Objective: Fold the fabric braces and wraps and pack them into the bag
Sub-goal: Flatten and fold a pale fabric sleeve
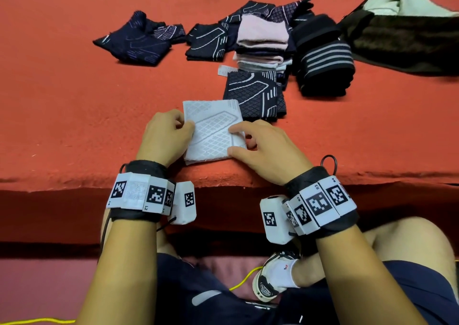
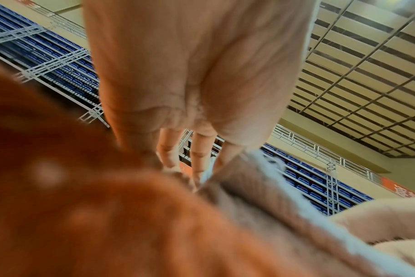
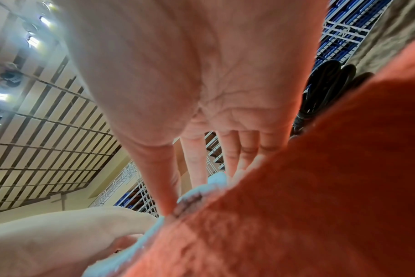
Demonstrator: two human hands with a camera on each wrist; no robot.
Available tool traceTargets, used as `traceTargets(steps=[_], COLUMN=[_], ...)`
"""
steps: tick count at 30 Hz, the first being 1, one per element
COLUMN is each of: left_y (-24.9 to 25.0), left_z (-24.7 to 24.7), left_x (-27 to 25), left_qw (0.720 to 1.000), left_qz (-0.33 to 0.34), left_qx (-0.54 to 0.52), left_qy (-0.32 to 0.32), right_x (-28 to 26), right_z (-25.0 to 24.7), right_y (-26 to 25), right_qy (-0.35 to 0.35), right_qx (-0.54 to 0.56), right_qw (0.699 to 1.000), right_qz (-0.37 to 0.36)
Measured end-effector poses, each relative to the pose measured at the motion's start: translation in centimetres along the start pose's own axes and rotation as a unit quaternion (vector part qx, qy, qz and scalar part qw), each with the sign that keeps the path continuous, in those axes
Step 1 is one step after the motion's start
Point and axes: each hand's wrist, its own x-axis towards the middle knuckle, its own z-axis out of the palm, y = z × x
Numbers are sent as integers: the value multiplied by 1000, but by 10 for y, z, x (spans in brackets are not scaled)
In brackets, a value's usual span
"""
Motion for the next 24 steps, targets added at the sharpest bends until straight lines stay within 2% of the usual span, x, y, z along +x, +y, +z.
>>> traceTargets(steps=[6,16,20,24], left_y=[3,7,14,28], left_z=[-1,-4,-4,-3], left_x=[0,-3,-8,-1], left_qw=[999,995,992,977], left_qz=[-17,-26,15,61], left_qx=[-36,-22,-116,-206], left_qy=[-15,-92,-49,17], right_x=[4,5,5,12], right_z=[4,6,3,-14], right_y=[-2,-7,-8,-6], right_qy=[-3,26,86,155], right_qx=[11,40,92,120], right_qw=[1000,999,992,980], right_qz=[13,8,-18,-31])
